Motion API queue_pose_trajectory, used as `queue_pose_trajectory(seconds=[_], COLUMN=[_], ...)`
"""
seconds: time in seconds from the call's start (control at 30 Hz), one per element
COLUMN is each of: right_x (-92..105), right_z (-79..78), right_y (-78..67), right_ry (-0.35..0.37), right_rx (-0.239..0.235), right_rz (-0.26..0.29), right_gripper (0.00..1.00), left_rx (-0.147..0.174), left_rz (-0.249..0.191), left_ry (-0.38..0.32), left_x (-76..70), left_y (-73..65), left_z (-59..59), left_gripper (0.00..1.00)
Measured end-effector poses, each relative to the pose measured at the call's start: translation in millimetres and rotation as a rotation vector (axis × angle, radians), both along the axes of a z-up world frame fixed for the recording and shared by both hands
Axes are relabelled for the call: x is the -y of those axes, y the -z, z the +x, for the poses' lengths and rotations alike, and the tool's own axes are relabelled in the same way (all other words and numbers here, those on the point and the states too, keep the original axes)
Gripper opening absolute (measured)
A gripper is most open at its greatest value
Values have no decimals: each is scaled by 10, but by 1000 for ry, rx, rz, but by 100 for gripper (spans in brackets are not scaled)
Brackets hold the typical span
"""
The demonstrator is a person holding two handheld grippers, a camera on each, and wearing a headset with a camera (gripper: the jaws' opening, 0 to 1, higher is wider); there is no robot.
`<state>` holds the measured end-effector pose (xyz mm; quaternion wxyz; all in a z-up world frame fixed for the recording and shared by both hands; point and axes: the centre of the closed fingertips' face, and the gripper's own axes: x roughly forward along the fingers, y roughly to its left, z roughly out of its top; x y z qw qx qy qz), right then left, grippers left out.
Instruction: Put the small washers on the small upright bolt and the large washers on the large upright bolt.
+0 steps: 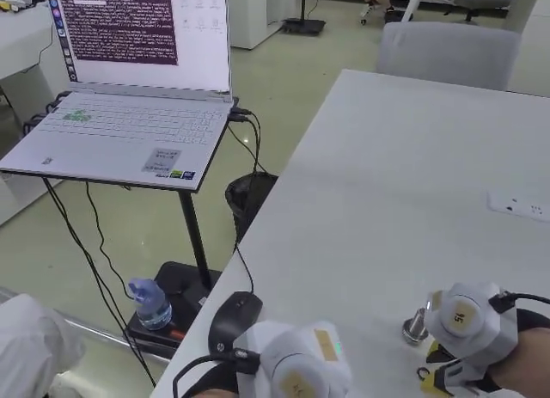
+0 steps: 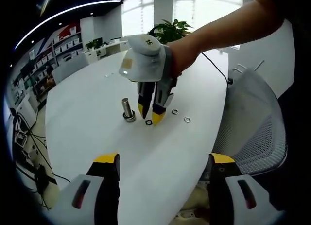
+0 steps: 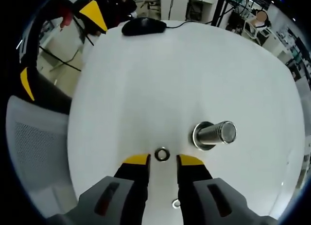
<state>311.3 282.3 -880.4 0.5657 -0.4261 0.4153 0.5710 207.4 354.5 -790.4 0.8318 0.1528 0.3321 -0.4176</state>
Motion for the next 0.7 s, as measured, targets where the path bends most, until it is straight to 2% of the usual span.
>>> queue_pose_trajectory(seconds=[0.23, 0.7], right_x=[-10, -11], right_z=[-1, 0], right_y=[5, 2], right_ry=[-3, -23], right_rx=[8, 21], right_rz=[0, -15], right_gripper=[21, 14], left_rx=[-1, -1], left_rz=[-4, 3], left_ry=[2, 4], left_x=[24, -19], left_y=[-5, -23], left_z=[-17, -27], left_gripper=[73, 71])
